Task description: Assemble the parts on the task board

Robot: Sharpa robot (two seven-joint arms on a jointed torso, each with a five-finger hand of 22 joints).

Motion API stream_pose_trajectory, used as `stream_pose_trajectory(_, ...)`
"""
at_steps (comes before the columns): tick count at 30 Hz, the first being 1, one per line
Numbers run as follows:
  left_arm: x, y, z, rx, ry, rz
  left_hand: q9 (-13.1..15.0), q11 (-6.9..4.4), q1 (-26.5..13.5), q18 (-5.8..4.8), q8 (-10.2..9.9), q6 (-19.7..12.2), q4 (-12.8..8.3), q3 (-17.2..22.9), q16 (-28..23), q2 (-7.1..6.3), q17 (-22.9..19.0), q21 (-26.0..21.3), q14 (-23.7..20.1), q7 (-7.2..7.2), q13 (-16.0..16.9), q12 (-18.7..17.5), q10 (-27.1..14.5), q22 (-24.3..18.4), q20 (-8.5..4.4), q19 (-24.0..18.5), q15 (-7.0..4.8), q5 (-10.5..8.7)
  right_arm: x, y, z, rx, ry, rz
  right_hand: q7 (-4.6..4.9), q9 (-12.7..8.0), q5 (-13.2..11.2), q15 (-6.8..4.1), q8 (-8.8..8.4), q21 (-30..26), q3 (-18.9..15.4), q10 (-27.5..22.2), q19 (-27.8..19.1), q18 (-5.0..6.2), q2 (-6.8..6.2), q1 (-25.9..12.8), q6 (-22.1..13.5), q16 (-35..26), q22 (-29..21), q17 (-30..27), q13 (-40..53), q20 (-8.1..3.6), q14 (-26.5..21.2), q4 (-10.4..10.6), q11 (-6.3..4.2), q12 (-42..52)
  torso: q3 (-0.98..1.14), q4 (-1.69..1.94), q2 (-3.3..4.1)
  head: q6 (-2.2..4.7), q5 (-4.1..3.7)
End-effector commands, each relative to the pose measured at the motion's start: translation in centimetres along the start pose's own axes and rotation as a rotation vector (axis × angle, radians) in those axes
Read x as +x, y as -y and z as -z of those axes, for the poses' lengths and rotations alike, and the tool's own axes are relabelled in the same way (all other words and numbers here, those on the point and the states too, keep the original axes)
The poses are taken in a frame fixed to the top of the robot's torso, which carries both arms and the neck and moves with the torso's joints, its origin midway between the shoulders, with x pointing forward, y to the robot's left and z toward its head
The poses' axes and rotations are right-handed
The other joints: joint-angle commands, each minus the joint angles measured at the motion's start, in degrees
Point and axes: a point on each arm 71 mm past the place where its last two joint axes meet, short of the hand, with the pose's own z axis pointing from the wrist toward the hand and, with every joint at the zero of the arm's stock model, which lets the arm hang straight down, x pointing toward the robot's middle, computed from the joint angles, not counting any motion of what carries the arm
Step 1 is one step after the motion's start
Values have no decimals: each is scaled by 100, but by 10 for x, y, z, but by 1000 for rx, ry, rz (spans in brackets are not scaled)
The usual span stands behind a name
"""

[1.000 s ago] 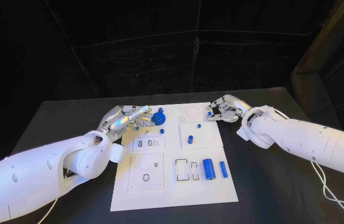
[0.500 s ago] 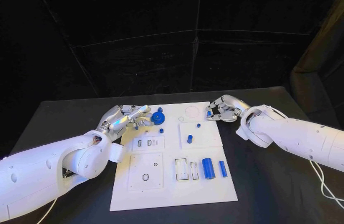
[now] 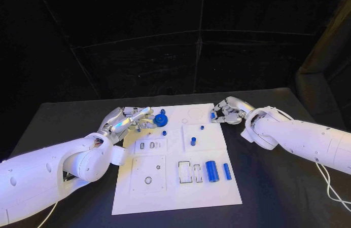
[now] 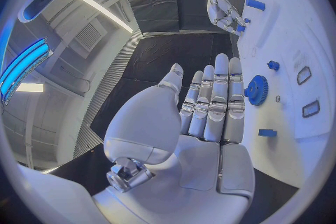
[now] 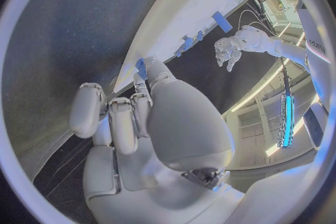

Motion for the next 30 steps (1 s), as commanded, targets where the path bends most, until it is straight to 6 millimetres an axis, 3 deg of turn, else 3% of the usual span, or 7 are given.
stream_pose_trajectory(1, 1, 1, 0, 5, -10, 7, -3, 33, 3, 87, -27, 0, -30, 0, -24, 41, 9, -30, -29, 47, 6, -37, 1, -6, 37, 19, 3, 18, 0, -1, 0, -8, -7, 6, -16, 10, -26, -35, 41, 42, 39, 63, 43, -40, 32, 16, 94, 19, 18, 1100, 365, -4, 512, -31, -14, 28, 0, -3, 3, 0, -2)
stream_pose_trajectory(4, 1, 1, 0, 5, -9, 6, -3, 33, 3, 87, -27, 0, -30, 0, -24, 41, 9, -30, -29, 47, 6, -37, 1, -6, 37, 19, 3, 18, 0, -1, 0, -10, -6, 7, -60, 20, -45, -62, 88, 47, 111, 81, 48, -40, 80, 14, 225, 19, 27, 1101, 387, -23, 512, -62, -50, 45, 1, -3, 0, -5, -6)
stream_pose_trajectory(10, 1, 1, 0, 9, -5, 4, -3, 33, 7, 87, -28, 0, -35, 4, -26, 44, 12, -31, -28, 47, 6, -39, 1, -6, 37, 20, 3, 17, -1, -1, 0, -10, -1, 8, -208, 53, -329, -165, 247, 87, 378, 145, 93, -56, 254, 8, 605, 25, 112, 1116, 466, -112, 516, -147, -176, 108, 1, 1, -1, -19, -15)
stream_pose_trajectory(14, 1, 1, 0, 10, -5, 4, -3, 33, 7, 87, -28, 0, -35, 4, -26, 44, 12, -31, -28, 47, 6, -39, 1, -6, 37, 20, 3, 17, -2, 0, 0, -5, 15, 6, -260, 65, -444, -206, 305, 104, 479, 165, 114, -63, 301, 6, 716, 29, 151, 1127, 491, -151, 519, -191, -221, 127, 2, 0, 2, -28, -19)
stream_pose_trajectory(22, 0, 1, 0, 10, -4, 4, -3, 33, 7, 87, -28, 0, -35, 4, -26, 44, 12, -31, -28, 47, 6, -39, 1, -6, 37, 20, 3, 17, -6, -4, 4, 4, 64, -13, -288, 59, -472, -238, 327, 135, 586, 187, 152, -79, 317, -22, 750, 35, 221, 1140, 518, -188, 522, -247, -249, 146, 6, 13, -9, -22, -20)
stream_pose_trajectory(30, -7, 1, -1, 11, 12, -5, -2, 32, 17, 88, -29, 2, -48, 13, -32, 48, 20, -36, -26, 45, 8, -42, 4, -6, 37, 23, 2, 18, 0, -23, 12, 56, 54, -47, -275, 27, -442, -237, 299, 139, 647, 182, 162, -82, 236, -223, 710, 20, 225, 1111, 511, -200, 516, -253, -241, 131, -42, 32, -104, -30, -33)
